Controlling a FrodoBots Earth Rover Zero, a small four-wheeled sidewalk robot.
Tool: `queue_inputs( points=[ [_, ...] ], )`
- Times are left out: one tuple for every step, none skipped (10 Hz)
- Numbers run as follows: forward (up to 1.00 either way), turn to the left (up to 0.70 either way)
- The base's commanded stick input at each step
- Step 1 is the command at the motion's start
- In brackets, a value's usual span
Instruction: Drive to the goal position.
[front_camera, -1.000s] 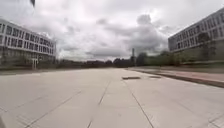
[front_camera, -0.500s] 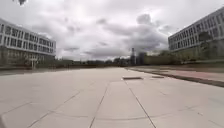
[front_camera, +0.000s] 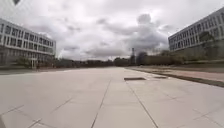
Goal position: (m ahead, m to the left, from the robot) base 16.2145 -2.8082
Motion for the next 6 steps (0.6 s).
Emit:
queue_inputs(
  points=[
    [0.7,0.0],
    [0.7,0.0],
    [0.7,0.0],
    [0.7,0.0],
    [0.7,0.0],
    [0.7,0.0]
  ],
)
